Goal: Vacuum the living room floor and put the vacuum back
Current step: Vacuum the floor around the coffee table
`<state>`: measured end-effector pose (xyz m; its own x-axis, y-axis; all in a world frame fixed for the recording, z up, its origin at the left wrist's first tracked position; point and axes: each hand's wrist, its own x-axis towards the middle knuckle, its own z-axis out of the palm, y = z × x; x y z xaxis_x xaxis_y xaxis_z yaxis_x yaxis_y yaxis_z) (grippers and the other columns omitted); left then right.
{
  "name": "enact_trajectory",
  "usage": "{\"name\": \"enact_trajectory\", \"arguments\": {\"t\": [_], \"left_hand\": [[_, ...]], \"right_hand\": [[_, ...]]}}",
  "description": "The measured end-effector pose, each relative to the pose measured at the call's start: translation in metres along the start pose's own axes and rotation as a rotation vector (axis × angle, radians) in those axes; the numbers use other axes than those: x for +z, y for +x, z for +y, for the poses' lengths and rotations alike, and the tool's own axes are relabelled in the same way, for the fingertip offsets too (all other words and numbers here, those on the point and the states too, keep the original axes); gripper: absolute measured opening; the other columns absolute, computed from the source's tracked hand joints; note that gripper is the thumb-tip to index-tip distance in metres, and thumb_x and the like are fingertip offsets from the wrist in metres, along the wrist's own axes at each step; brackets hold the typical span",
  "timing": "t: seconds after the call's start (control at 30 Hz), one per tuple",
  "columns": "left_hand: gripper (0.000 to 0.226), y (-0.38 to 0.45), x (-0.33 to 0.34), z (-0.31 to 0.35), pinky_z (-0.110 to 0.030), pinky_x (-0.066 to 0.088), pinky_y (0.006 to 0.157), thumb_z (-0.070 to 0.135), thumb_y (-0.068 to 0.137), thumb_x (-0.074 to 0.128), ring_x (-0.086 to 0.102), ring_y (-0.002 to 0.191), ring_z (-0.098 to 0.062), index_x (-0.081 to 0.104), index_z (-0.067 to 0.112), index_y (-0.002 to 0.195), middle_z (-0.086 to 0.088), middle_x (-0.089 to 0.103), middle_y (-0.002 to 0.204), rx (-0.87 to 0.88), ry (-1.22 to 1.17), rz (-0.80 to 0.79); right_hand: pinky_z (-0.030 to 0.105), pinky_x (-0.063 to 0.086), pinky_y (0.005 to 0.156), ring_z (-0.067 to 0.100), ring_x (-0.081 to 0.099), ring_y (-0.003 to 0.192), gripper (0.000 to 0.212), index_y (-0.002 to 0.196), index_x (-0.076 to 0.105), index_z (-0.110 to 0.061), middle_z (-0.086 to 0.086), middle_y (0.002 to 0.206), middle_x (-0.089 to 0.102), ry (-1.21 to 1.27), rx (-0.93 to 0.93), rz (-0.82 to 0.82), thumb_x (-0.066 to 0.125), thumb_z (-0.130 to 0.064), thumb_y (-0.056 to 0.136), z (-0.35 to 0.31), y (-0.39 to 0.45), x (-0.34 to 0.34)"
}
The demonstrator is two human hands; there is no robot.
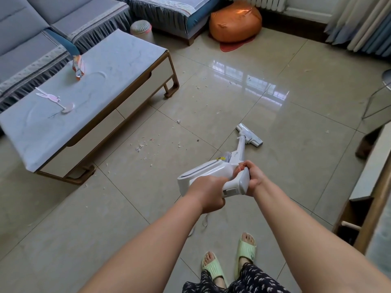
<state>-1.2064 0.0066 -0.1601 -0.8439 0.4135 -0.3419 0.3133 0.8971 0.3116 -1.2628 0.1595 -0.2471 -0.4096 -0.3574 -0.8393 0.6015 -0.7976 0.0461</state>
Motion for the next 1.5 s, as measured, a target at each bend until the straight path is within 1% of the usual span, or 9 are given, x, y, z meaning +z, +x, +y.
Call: {"name": "enact_trajectory", "arguments": {"t": [0.23, 0.37, 0.57, 0.67, 0.9, 1.13, 1.33, 1.43, 1.5], "left_hand": [[0.032, 0.049, -0.002, 0.032, -0.028, 0.036, 0.067, 0.019, 0.079, 0.059, 0.059, 0.096, -0.033, 0.057, 0.023, 0.111, -0.008, 0.066, 0.106, -0.004, -0.018, -0.002], [0.033, 0.071, 0.000, 0.049, -0.028, 0.037, 0.067, 0.018, 0.079, 0.059, 0.059, 0.095, -0.032, 0.056, 0.024, 0.112, -0.008, 0.066, 0.105, -0.004, -0.038, -0.005], [0.026, 0.064, -0.002, 0.042, -0.028, 0.034, 0.066, 0.018, 0.080, 0.058, 0.058, 0.095, -0.031, 0.057, 0.024, 0.105, -0.006, 0.065, 0.103, -0.040, -0.068, -0.002], [0.026, 0.046, -0.005, 0.028, -0.027, 0.033, 0.066, 0.017, 0.080, 0.058, 0.057, 0.096, -0.031, 0.057, 0.026, 0.104, -0.006, 0.066, 0.105, -0.059, -0.072, 0.031], [0.020, -0.014, 0.006, -0.015, -0.028, 0.033, 0.065, 0.023, 0.079, 0.059, 0.058, 0.094, -0.029, 0.057, 0.027, 0.099, -0.004, 0.066, 0.102, -0.050, -0.049, 0.044], [0.020, -0.088, 0.015, -0.058, -0.030, 0.043, 0.066, 0.022, 0.077, 0.059, 0.059, 0.090, -0.028, 0.057, 0.027, 0.096, -0.004, 0.066, 0.099, -0.046, -0.037, 0.033], [0.016, -0.157, 0.030, -0.094, -0.031, 0.047, 0.070, 0.021, 0.077, 0.058, 0.059, 0.092, -0.028, 0.055, 0.027, 0.091, -0.003, 0.067, 0.098, -0.083, -0.039, 0.003], [0.016, -0.190, 0.034, -0.111, -0.029, 0.044, 0.068, 0.020, 0.077, 0.057, 0.059, 0.092, -0.028, 0.049, 0.031, 0.086, -0.003, 0.067, 0.099, -0.099, -0.037, -0.002], [0.015, -0.211, 0.037, -0.123, -0.027, 0.040, 0.067, 0.021, 0.078, 0.057, 0.059, 0.093, -0.027, 0.054, 0.029, 0.091, -0.003, 0.068, 0.100, -0.111, -0.023, -0.001]], "right_hand": [[0.015, 0.045, 0.044, 0.008, 0.046, 0.034, 0.019, 0.053, 0.042, -0.012, -0.005, 0.042, 0.045, -0.025, -0.025, 0.012, 0.054, -0.006, 0.066, -0.060, -0.002, -0.003], [0.014, 0.045, 0.049, 0.008, 0.047, 0.034, 0.018, 0.058, 0.040, -0.015, -0.005, 0.043, 0.045, -0.043, -0.029, 0.021, 0.054, -0.007, 0.067, -0.089, -0.001, -0.009], [0.015, 0.045, 0.046, 0.009, 0.046, 0.034, 0.019, 0.051, 0.042, -0.013, -0.005, 0.042, 0.045, -0.063, 0.000, 0.024, 0.053, -0.006, 0.065, -0.081, 0.000, -0.001], [0.018, 0.046, 0.050, 0.009, 0.047, 0.036, 0.017, 0.052, 0.043, -0.013, -0.004, 0.044, 0.045, -0.103, 0.013, 0.036, 0.054, -0.006, 0.064, -0.059, 0.001, 0.009], [0.012, 0.041, 0.068, 0.008, 0.046, 0.037, 0.016, 0.060, 0.042, -0.016, -0.004, 0.045, 0.046, -0.080, 0.034, 0.027, 0.053, -0.005, 0.065, 0.013, -0.004, 0.012], [0.011, 0.040, 0.071, 0.008, 0.046, 0.036, 0.016, 0.058, 0.042, -0.015, -0.003, 0.044, 0.045, -0.059, 0.043, 0.007, 0.052, -0.003, 0.063, 0.099, -0.009, 0.008], [0.012, 0.039, 0.066, 0.008, 0.044, 0.034, 0.020, 0.049, 0.040, -0.014, -0.004, 0.043, 0.044, -0.077, 0.065, 0.010, 0.050, -0.004, 0.064, 0.179, -0.006, 0.001], [0.015, 0.044, 0.055, 0.009, 0.044, 0.033, 0.021, 0.047, 0.042, -0.013, -0.003, 0.043, 0.044, -0.069, 0.095, 0.016, 0.050, -0.004, 0.065, 0.217, -0.007, 0.000], [0.015, 0.045, 0.046, 0.009, 0.045, 0.034, 0.019, 0.049, 0.044, -0.012, -0.003, 0.044, 0.045, -0.062, 0.117, 0.026, 0.051, -0.004, 0.064, 0.243, -0.006, -0.001]]}}
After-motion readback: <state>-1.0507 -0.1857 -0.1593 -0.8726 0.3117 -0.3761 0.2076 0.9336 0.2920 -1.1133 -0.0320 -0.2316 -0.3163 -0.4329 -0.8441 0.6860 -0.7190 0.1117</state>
